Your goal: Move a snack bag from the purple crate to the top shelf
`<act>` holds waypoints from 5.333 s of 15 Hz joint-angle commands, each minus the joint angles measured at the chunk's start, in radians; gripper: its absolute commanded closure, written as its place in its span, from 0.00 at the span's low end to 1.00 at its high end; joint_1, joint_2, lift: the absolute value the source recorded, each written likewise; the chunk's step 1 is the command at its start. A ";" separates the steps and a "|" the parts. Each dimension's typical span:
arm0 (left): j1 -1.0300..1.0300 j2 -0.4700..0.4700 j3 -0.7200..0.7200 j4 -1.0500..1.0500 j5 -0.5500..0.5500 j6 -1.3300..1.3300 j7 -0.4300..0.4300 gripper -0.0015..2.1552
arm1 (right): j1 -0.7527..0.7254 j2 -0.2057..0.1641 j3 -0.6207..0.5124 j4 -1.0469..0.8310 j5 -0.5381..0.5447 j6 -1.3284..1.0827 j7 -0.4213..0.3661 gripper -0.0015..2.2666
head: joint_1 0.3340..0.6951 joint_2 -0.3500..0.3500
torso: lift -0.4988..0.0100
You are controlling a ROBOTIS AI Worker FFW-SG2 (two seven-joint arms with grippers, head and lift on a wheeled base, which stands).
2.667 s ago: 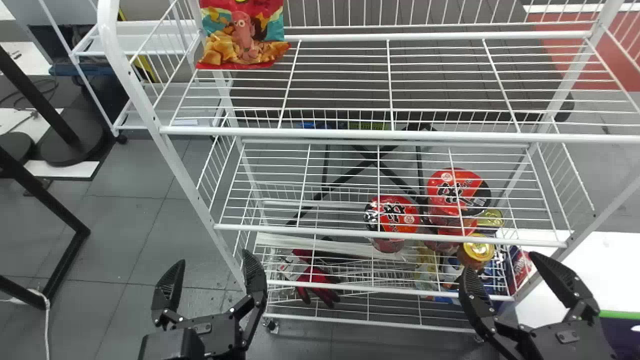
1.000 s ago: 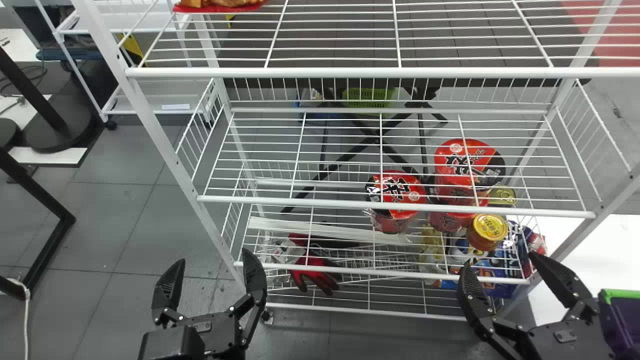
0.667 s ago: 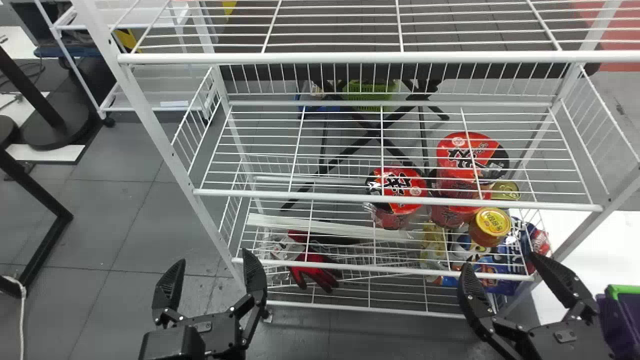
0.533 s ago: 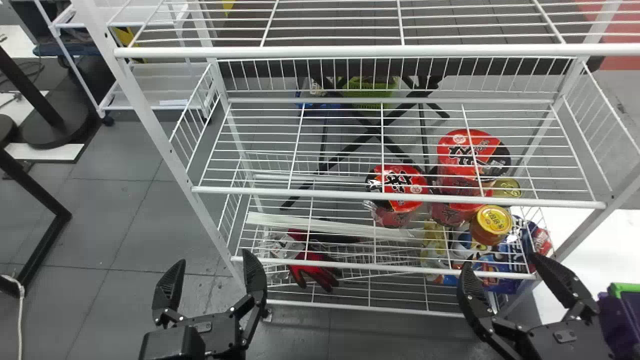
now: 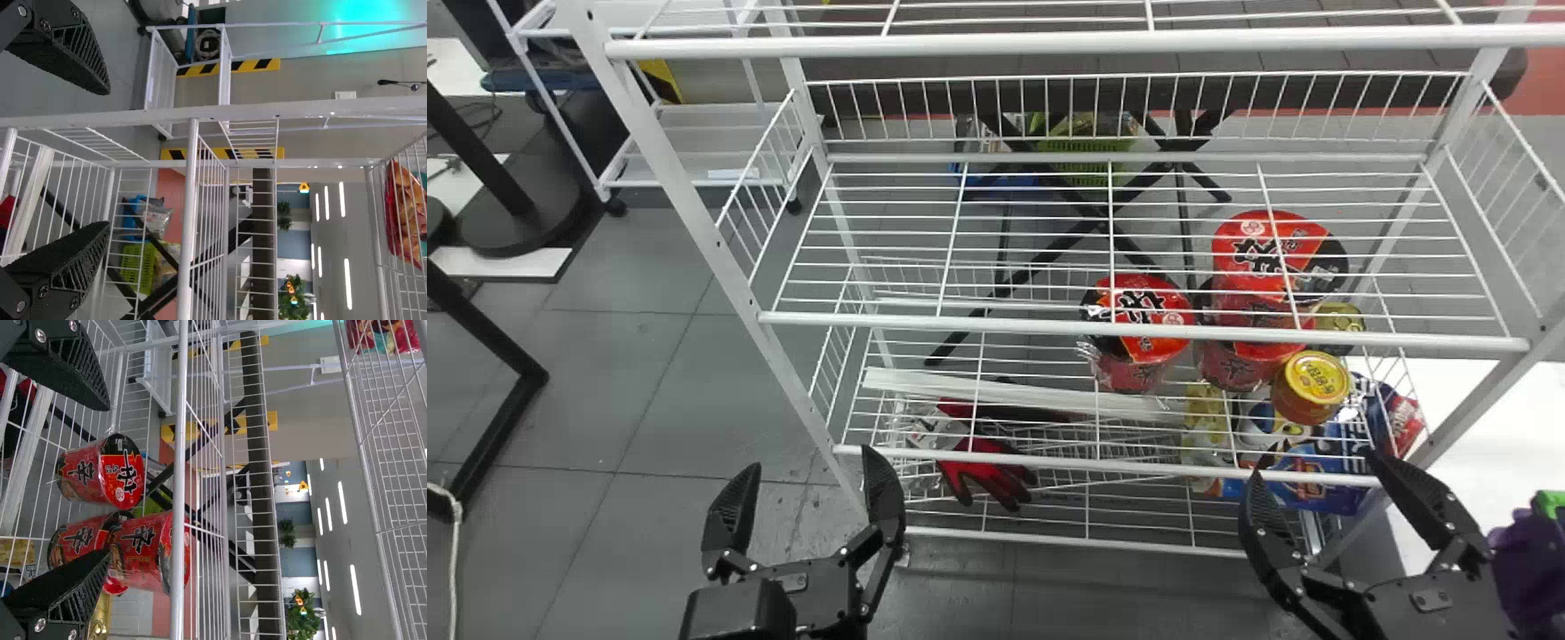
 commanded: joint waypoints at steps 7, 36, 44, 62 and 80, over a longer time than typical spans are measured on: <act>-0.003 0.001 -0.001 -0.006 0.000 0.012 -0.003 0.05 | 0.000 -0.002 0.000 -0.005 0.000 0.006 -0.014 0.02 | 1.00 0.63 | 0.17; -0.043 0.000 -0.001 0.030 0.020 0.027 -0.009 0.05 | 0.074 -0.009 -0.095 -0.179 -0.095 0.150 0.009 0.04 | 1.00 0.60 | 0.09; -0.066 0.000 -0.001 0.053 0.038 0.027 -0.017 0.05 | 0.161 0.043 -0.362 -0.600 -0.265 0.859 0.023 0.04 | 1.00 0.46 | 0.09; -0.083 0.007 -0.031 0.080 0.043 0.024 -0.031 0.05 | -0.224 0.123 -1.474 -0.577 -0.834 1.812 0.313 0.07 | 1.00 0.00 | 0.09; -0.124 0.009 -0.030 0.151 0.063 -0.007 -0.032 0.05 | -0.178 -0.071 -1.258 -0.206 -0.402 1.812 0.290 0.08 | 1.00 0.00 | 0.09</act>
